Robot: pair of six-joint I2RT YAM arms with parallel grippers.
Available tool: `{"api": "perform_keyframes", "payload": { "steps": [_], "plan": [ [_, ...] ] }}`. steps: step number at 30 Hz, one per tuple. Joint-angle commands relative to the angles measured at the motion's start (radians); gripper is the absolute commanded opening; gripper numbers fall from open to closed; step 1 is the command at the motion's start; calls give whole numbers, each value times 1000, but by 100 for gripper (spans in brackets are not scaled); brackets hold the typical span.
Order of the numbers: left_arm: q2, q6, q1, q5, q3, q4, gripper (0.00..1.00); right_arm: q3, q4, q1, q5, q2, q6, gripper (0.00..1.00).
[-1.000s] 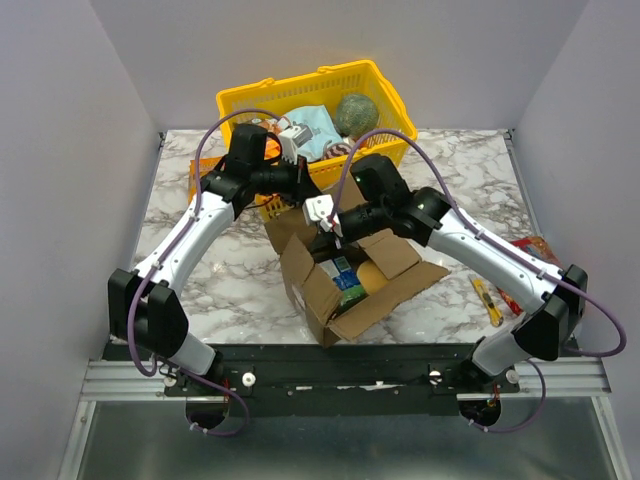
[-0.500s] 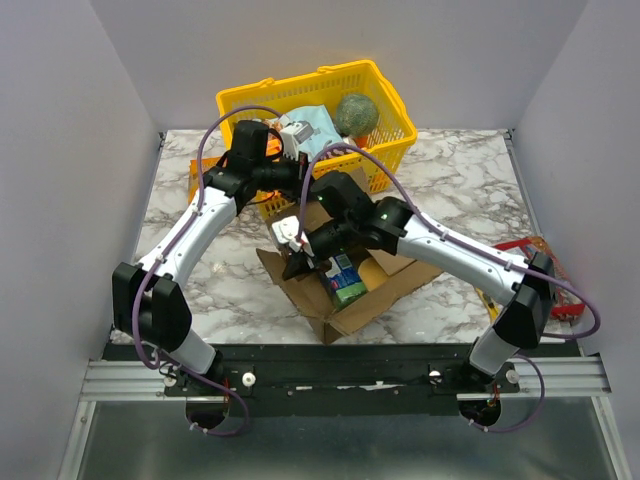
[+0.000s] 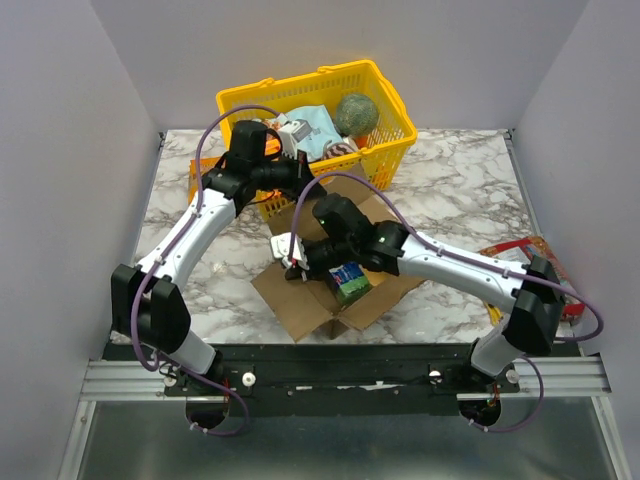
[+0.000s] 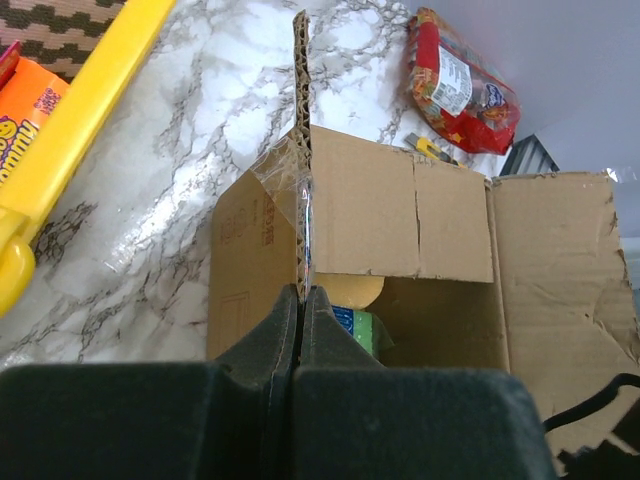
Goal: Unpack the express box
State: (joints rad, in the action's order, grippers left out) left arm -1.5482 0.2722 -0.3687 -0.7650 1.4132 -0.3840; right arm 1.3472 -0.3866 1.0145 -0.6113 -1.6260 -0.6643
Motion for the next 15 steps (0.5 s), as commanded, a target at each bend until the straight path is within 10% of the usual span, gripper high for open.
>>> {"api": "perform_keyframes", "payload": {
  "steps": [1, 15],
  "plan": [
    [59, 24, 1, -20, -34, 20, 0, 33, 34, -19, 292, 118, 9, 1],
    [105, 25, 1, -20, -120, 39, 0, -226, 54, -126, 433, 172, 215, 7]
  ]
}}
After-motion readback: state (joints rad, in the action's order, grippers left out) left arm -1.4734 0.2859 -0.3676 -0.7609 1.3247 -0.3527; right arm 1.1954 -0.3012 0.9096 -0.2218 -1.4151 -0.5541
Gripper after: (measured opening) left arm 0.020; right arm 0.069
